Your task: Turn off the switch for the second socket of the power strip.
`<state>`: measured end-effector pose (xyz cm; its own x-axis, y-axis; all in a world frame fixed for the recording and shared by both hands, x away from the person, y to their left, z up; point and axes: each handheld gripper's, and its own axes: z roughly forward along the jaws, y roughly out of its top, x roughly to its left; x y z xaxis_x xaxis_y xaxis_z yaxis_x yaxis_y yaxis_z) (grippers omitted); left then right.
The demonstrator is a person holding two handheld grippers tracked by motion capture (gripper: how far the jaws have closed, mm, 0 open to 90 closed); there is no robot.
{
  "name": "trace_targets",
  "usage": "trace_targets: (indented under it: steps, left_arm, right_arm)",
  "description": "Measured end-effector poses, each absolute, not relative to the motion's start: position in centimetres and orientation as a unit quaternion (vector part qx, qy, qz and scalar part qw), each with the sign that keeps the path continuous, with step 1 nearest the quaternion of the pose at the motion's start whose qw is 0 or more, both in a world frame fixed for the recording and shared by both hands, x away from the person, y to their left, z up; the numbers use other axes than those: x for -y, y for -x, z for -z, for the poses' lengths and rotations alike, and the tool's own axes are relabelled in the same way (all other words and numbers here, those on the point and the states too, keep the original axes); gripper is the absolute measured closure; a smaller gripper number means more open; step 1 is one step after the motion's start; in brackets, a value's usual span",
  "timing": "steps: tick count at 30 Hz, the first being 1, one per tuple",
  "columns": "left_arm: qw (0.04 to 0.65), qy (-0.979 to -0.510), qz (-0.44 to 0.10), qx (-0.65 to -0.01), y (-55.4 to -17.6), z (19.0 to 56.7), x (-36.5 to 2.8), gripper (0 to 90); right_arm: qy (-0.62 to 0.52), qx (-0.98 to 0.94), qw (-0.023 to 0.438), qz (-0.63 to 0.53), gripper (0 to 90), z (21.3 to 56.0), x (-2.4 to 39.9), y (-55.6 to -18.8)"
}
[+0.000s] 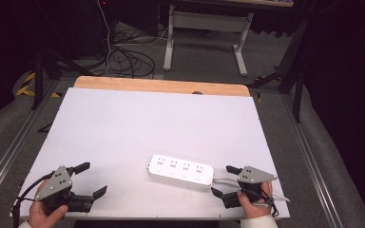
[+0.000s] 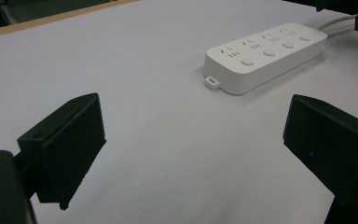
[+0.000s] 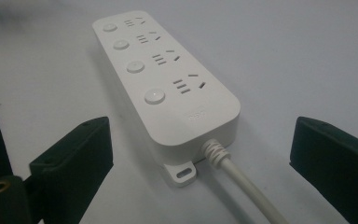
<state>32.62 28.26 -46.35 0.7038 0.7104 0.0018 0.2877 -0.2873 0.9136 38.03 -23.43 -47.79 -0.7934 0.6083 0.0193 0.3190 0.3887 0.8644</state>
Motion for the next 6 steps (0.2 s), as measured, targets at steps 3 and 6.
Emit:
trace_targets:
  steps: [3, 6]
  left_arm:
    - [0.502, -0.773, -0.214, -0.323, -32.64, 46.32, -28.26, 6.0]
    - [0.502, -0.772, -0.218, -0.323, -32.66, 46.31, -28.33, 6.0]
  right_arm:
    - [-0.276, -0.825, 0.153, -0.469, 6.3, 47.84, 23.32, -37.97]
    - [-0.280, -0.823, 0.156, -0.469, 6.3, 47.92, 23.46, -38.00]
